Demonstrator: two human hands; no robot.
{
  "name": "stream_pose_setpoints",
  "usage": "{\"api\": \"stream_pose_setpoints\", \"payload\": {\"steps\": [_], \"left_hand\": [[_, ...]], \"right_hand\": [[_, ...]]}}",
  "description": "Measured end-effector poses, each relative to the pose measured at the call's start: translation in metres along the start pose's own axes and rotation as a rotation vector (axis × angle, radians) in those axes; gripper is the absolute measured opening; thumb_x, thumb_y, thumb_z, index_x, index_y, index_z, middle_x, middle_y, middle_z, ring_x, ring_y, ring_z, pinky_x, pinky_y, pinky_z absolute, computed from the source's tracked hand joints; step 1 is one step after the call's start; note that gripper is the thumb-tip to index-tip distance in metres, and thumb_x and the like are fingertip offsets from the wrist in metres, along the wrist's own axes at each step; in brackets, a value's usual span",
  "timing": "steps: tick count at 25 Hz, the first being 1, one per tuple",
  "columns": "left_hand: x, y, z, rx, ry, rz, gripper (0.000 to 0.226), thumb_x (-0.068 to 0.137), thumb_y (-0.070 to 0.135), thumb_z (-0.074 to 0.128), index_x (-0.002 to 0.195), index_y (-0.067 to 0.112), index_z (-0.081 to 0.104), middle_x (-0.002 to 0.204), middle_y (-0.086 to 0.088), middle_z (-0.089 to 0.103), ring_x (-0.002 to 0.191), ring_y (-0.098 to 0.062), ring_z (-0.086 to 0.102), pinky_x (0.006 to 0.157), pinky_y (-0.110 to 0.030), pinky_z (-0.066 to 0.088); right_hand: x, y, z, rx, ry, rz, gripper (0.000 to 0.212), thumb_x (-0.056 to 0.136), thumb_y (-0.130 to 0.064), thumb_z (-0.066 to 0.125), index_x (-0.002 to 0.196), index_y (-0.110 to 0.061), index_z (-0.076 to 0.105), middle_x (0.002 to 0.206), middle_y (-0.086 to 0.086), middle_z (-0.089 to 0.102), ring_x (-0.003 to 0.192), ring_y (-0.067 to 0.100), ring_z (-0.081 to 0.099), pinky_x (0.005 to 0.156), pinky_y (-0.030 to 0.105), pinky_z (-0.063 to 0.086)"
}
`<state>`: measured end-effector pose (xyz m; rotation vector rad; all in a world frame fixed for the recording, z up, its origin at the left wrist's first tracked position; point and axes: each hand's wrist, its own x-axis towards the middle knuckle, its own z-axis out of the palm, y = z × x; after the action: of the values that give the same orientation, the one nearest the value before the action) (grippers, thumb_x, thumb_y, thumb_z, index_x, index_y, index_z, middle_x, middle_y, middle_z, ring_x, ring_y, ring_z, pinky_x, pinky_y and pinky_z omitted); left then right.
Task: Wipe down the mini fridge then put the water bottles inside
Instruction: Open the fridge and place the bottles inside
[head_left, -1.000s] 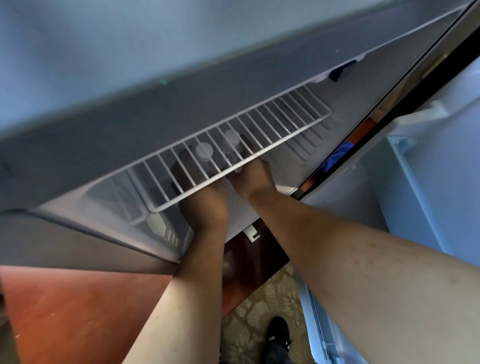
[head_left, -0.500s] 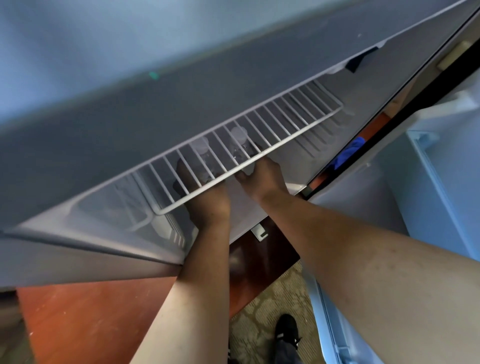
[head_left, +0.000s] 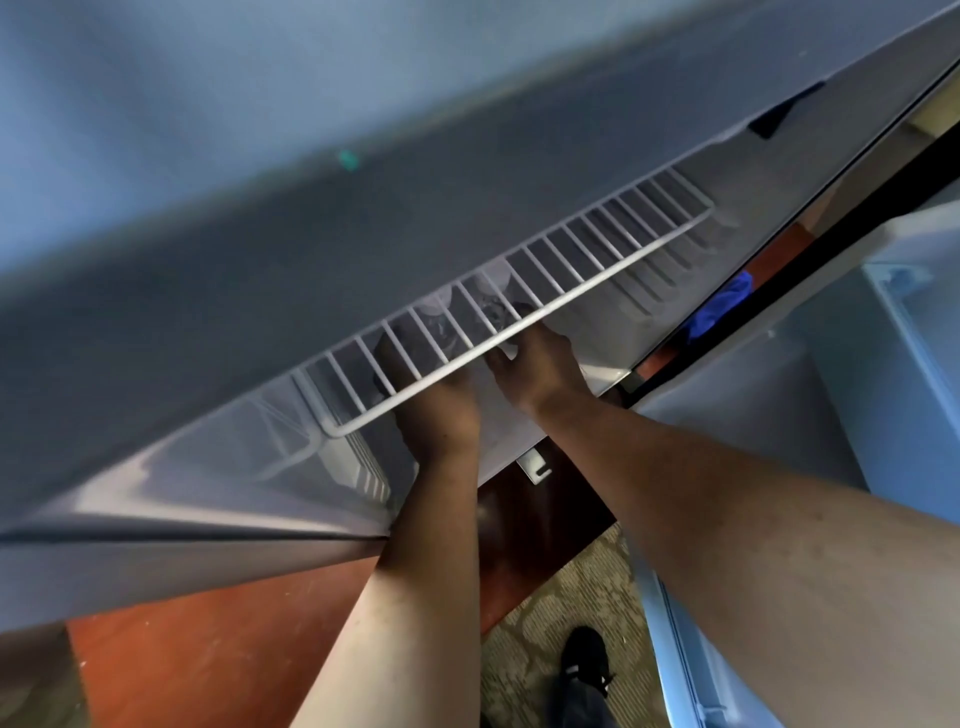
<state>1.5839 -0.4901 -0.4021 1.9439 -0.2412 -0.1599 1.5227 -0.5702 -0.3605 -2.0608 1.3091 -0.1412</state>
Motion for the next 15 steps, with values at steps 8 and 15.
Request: {"api": "stream_pose_setpoints", "payload": {"steps": [8, 15], "left_hand": [[0.0, -0.01, 0.005, -0.009, -0.001, -0.034, 0.056, 0.087, 0.008, 0.075, 0.137, -0.004, 0.053, 0.135, -0.024, 0.06, 0.124, -0.031, 0.054, 0.085, 0.004, 0.021], [0.0, -0.011, 0.006, 0.022, -0.06, -0.125, 0.079, 0.088, 0.011, 0.076, 0.154, -0.001, 0.035, 0.153, -0.026, 0.045, 0.142, -0.038, 0.046, 0.114, -0.027, 0.035]], "right_hand": [[0.002, -0.002, -0.005, 0.042, -0.028, 0.027, 0.058, 0.098, -0.032, 0.066, 0.149, -0.014, 0.045, 0.131, 0.018, 0.069, 0.127, 0.032, 0.062, 0.105, 0.04, 0.052], [0.004, -0.003, -0.008, 0.043, -0.038, 0.041, 0.059, 0.096, -0.03, 0.069, 0.148, -0.016, 0.045, 0.131, 0.016, 0.069, 0.125, 0.032, 0.064, 0.104, 0.038, 0.053]]}}
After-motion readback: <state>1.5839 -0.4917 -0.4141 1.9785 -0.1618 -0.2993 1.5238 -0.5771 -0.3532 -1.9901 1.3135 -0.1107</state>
